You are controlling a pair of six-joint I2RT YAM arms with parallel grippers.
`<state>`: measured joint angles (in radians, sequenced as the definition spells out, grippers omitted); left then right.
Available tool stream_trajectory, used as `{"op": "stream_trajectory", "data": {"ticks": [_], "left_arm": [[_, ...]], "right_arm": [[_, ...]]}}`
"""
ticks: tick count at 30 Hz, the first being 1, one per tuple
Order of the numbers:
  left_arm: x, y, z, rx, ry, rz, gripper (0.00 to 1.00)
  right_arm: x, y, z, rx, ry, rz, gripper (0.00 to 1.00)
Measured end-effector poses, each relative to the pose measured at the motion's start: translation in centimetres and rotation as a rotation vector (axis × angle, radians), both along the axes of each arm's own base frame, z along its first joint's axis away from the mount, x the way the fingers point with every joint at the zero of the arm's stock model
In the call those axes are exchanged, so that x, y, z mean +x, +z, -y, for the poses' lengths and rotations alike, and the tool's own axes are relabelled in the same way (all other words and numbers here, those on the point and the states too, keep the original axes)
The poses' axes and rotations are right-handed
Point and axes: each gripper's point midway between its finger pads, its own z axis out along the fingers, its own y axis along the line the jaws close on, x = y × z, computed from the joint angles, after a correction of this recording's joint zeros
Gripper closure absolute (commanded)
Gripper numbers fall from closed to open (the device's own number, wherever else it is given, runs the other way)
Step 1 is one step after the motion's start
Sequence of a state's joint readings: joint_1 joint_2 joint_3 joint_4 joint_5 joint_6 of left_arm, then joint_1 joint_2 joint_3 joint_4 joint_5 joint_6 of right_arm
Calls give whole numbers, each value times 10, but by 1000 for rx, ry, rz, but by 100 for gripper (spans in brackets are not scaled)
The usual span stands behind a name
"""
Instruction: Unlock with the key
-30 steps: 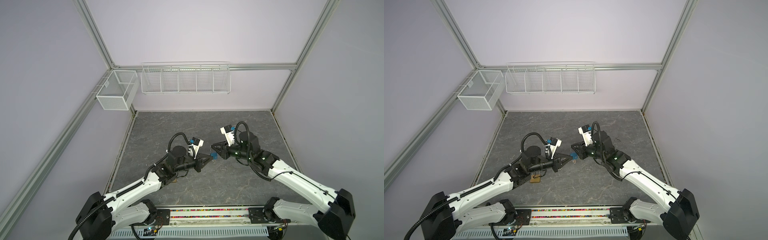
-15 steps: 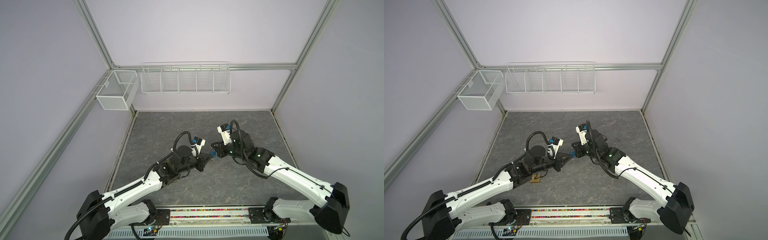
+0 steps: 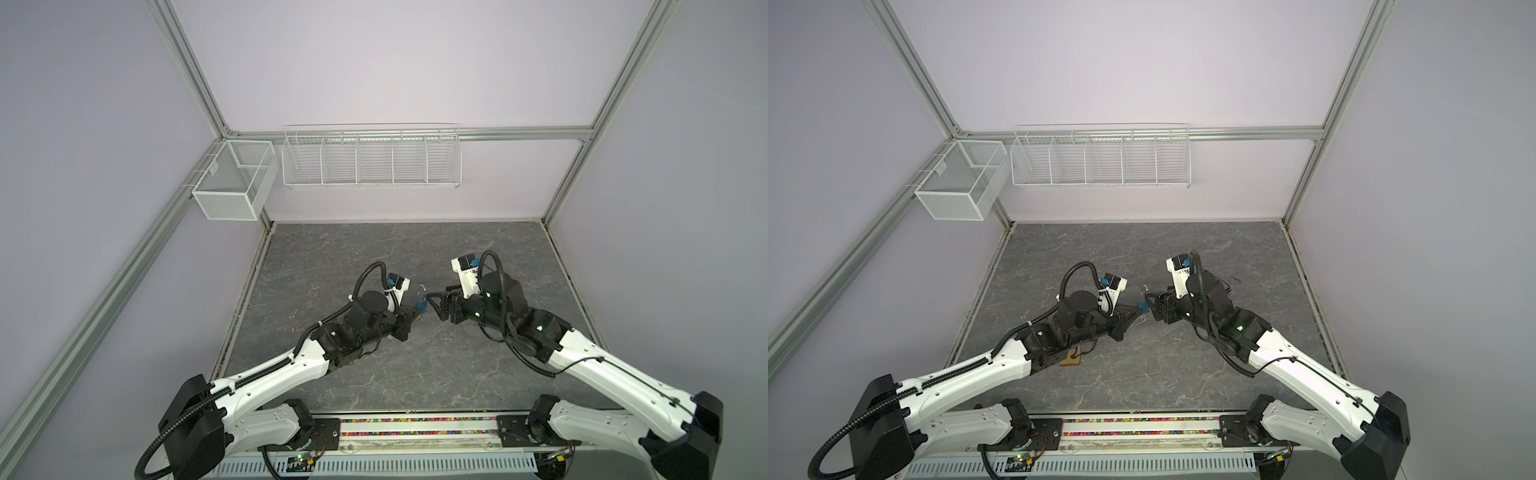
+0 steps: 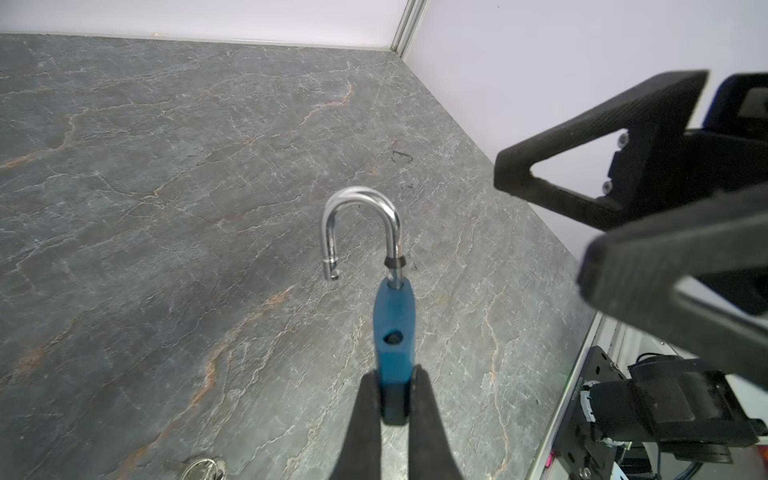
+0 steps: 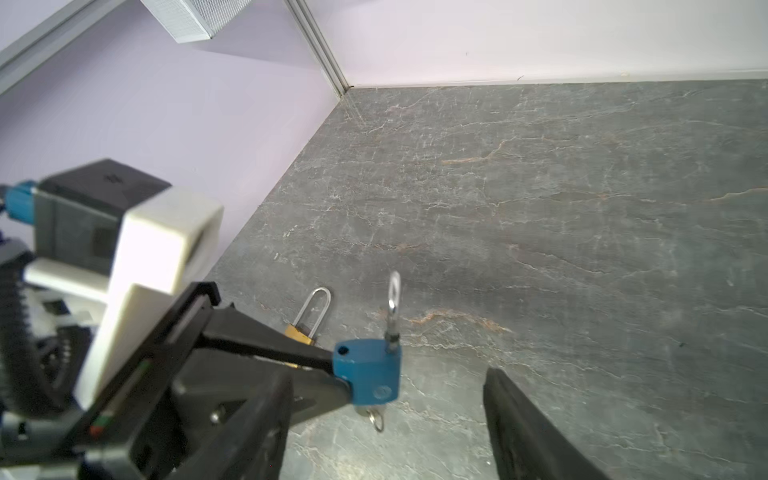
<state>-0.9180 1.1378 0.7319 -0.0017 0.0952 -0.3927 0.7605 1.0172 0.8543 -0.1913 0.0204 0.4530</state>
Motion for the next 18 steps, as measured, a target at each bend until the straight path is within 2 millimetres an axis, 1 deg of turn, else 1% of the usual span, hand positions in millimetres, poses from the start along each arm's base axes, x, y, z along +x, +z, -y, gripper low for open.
{"op": "stream_trajectory", "data": {"ticks": [2, 5, 7, 9, 13, 15, 18], "left_arm": [[-4, 5, -3, -46, -27, -7, 100], [-7, 14, -9, -131, -69, -21, 100], [-10, 21, -12, -189, -103, -32, 100], [-15, 29, -11, -239, -148, -45, 100], [-33, 47, -1, -330, -274, -68, 100], [-41, 53, 4, -364, -331, -77, 100], [-48, 56, 9, -388, -388, -100, 100]], "right_arm": [[2, -12, 10, 33, -8, -11, 23], [2, -34, 19, 90, -7, -40, 30], [-1, -43, 21, 130, 7, -56, 39], [-4, -38, 18, 172, 33, -50, 43], [-10, -8, 6, 267, 117, 17, 48], [-13, 1, 3, 292, 148, 39, 53], [-17, 9, -1, 319, 182, 56, 53]]}}
